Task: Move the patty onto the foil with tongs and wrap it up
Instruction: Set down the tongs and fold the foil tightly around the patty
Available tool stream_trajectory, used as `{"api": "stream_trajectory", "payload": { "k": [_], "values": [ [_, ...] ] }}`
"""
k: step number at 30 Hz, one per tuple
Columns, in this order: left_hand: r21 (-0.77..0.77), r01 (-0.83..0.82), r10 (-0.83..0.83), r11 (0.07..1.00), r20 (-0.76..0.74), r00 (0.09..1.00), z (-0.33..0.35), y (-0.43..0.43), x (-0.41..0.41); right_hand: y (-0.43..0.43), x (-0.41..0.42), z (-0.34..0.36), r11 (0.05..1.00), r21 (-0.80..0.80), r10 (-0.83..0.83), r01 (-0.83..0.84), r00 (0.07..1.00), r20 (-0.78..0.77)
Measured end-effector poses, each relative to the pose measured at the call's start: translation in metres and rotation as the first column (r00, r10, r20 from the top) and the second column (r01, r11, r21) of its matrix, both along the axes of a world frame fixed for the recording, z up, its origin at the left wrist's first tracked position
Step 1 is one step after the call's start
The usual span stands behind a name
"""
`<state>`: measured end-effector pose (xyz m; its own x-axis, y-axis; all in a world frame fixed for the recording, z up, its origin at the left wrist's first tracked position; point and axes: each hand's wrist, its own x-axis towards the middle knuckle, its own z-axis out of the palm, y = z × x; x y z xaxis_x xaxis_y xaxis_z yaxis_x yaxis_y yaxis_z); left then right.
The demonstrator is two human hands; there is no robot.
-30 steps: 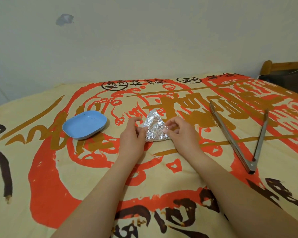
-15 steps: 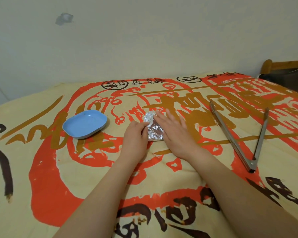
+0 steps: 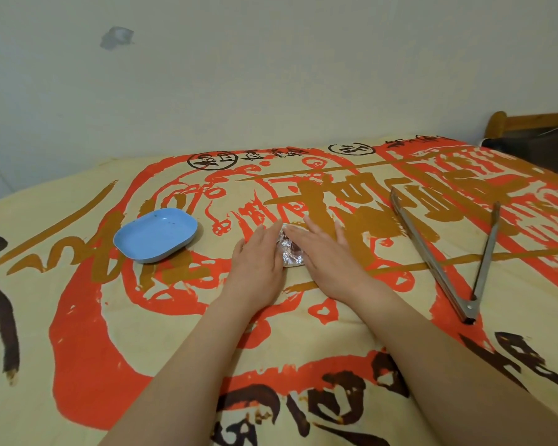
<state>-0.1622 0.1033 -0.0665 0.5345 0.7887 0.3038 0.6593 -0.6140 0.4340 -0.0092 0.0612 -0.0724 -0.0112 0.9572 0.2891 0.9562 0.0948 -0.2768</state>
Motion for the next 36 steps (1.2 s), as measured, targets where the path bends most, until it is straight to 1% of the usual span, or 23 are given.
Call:
{"api": "stream_trajectory", "payload": {
  "k": [4,9,11,13,14,15,18,19,21,23,27,29,31,33,34,36],
  "values": [
    [0.045,0.023,-0.019,0.999,-0.088,0.996,-0.003,-0.001,0.0,0.0,0.0,-0.001,1.0,-0.022,0.004,-0.004,1.0,-0.008],
    [0.03,0.04,-0.033,0.999,-0.203,0.979,-0.008,0.0,-0.002,-0.001,0.0,0.0,0.999,-0.039,0.007,-0.007,1.0,0.013],
    [0.028,0.04,-0.032,0.999,-0.255,0.966,-0.008,0.0,-0.002,-0.003,-0.002,0.0,1.0,-0.015,0.005,-0.005,0.999,0.034],
    [0.017,0.053,-0.046,0.998,-0.273,0.961,-0.007,0.001,-0.003,-0.005,-0.001,0.0,0.999,0.039,0.003,-0.005,0.999,0.047],
    [-0.006,0.072,-0.071,0.997,-0.252,0.965,-0.005,0.002,-0.004,-0.005,0.002,0.001,0.998,0.061,0.011,-0.012,1.0,0.016],
    [-0.054,0.1,-0.109,0.994,-0.205,0.973,-0.002,0.004,-0.006,-0.007,0.007,0.002,0.998,0.065,0.03,-0.027,0.998,-0.051],
    [-0.267,0.18,-0.185,0.947,0.006,0.983,0.008,0.01,-0.017,-0.011,0.026,0.007,0.993,-0.005,0.113,-0.121,0.943,-0.312],
    [-0.304,0.196,-0.196,0.932,0.032,0.98,0.011,0.012,-0.021,-0.013,0.031,0.008,0.99,-0.032,0.12,-0.14,0.925,-0.361],
    [-0.314,0.213,-0.223,0.925,0.005,0.975,0.012,0.014,-0.026,-0.015,0.038,0.008,0.989,-0.054,0.1,-0.136,0.899,-0.426],
    [-0.305,0.222,-0.241,0.926,-0.026,0.97,0.012,0.017,-0.028,-0.014,0.04,0.008,0.994,-0.046,0.066,-0.098,0.885,-0.462],
    [-0.264,0.228,-0.252,0.937,-0.061,0.966,0.011,0.018,-0.028,-0.01,0.036,0.006,1.0,-0.028,-0.024,0.013,0.906,-0.422],
    [-0.266,0.228,-0.25,0.937,-0.055,0.967,0.011,0.019,-0.027,-0.009,0.034,0.005,0.999,-0.021,-0.041,0.036,0.909,-0.415],
    [-0.339,0.239,-0.26,0.91,-0.018,0.965,0.012,0.021,-0.029,-0.008,0.035,0.006,0.998,-0.048,-0.052,0.034,0.89,-0.454],
    [-0.443,0.26,-0.251,0.858,0.081,0.965,0.013,0.023,-0.032,-0.007,0.038,0.007,0.996,-0.087,-0.064,0.02,0.841,-0.537],
    [-0.468,0.273,-0.246,0.841,0.118,0.962,0.014,0.024,-0.034,-0.007,0.04,0.008,0.995,-0.097,-0.07,0.018,0.819,-0.569],
    [-0.441,0.277,-0.252,0.854,0.115,0.961,0.014,0.024,-0.036,-0.006,0.039,0.008,0.995,-0.093,-0.077,0.028,0.811,-0.58]
  ]
}}
